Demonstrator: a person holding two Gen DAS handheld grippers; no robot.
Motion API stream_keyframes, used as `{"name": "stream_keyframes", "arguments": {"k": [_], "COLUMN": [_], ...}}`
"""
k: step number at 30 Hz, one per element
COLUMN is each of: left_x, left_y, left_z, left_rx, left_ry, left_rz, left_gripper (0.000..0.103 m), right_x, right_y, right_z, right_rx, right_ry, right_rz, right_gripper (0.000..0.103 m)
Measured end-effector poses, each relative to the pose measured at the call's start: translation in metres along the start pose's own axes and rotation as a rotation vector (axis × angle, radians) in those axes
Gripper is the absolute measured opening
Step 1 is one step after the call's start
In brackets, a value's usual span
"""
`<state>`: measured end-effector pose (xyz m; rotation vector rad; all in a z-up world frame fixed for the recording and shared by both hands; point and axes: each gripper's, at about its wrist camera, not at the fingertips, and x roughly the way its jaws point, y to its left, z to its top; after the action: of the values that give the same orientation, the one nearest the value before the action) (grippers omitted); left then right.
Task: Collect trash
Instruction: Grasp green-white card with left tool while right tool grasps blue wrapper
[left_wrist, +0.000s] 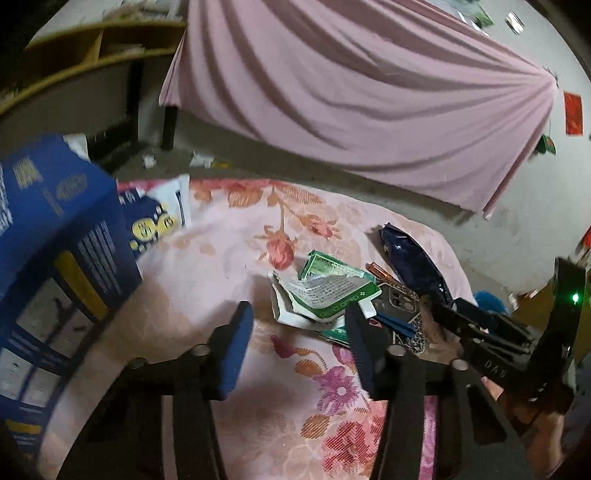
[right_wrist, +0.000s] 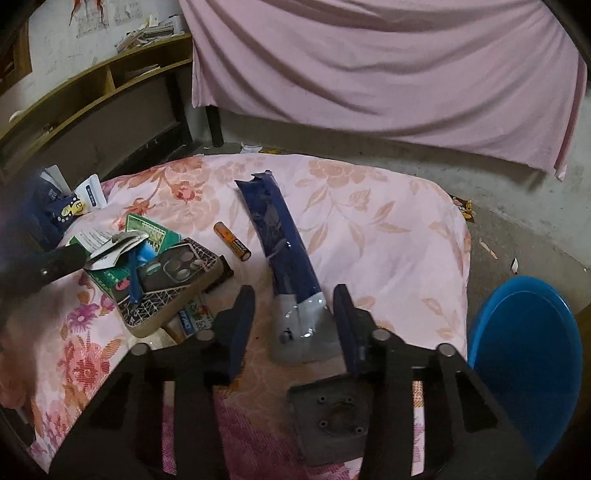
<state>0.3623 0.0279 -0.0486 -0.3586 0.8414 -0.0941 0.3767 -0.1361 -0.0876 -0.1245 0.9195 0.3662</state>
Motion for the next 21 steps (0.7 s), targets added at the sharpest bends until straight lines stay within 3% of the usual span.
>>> {"name": "stream_keyframes", "arguments": {"k": [4,9,14,21], "left_x": [0.003,-0.002,-0.022,-0.050], "left_y": [0.007,0.006,-0.008,-0.033], "left_z": [0.002,0.002,0.000,-0.007], "left_rx": [-0.045,-0.055,0.005,0.098], "left_ry": [0.028,0.021,-0.064,-0.190], "left_rz": [-0.021,-0.035,-0.007,0.020], "left_gripper": [0.016,0.010,0.005,0.004], "right_x": [0.000,-0.001,-0.010,-0.043], "right_y": [-0.004,-0.002,0.002,0.000], "right_z": [-0.001,0.000,-0.002,-0.008], "right_rx": [0.018,0.014,0.013,0.039], "right_ry": [0.000,-0.007,-0.045,-0.207], "right_rz": [0.016,0.034,0.055,0.096], "right_gripper": [0.057,0.052,0.050,0.049]}}
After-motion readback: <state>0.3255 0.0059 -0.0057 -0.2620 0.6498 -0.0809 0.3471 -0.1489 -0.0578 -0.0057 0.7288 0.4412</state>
